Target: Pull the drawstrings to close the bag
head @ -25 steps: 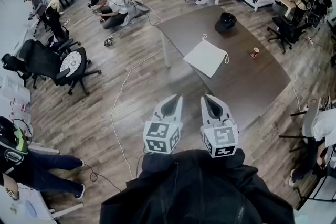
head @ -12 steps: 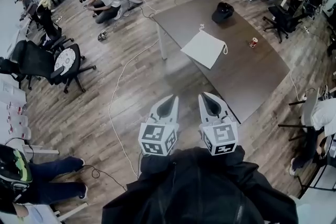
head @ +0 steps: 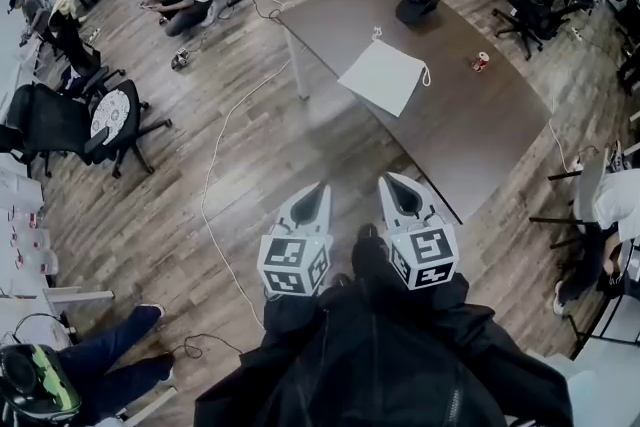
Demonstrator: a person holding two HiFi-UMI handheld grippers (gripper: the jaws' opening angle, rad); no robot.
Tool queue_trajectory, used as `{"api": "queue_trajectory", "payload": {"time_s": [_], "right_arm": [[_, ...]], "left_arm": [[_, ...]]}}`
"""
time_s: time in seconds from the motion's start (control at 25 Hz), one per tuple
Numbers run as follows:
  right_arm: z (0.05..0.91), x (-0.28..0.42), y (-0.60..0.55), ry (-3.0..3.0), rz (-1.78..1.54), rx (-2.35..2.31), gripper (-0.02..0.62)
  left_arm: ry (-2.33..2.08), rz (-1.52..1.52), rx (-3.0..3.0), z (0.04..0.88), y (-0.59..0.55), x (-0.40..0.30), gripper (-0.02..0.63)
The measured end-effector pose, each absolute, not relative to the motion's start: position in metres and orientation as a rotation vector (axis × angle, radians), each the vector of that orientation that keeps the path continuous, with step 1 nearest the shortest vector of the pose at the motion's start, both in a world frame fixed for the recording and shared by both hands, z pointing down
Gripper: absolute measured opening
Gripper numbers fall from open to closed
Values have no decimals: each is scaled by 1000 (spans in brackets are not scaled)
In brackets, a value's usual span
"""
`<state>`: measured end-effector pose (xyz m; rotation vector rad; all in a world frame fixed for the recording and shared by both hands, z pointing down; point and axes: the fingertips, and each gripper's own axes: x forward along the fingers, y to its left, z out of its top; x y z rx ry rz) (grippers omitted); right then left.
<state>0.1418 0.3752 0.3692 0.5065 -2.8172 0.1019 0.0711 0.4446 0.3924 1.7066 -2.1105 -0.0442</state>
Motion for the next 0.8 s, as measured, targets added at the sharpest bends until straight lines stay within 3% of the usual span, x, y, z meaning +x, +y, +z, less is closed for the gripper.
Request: {"api": "queue_trajectory", "payload": {"time_s": [0.36,0.8], "right_arm": [[385,94,288,-2818,117,486,23],[371,28,90,-2814,126,591,23]], "left_arm": [[-2110,-10,1665,414,361,19,34],[-2059,21,1746,402,151,-61,34]]}}
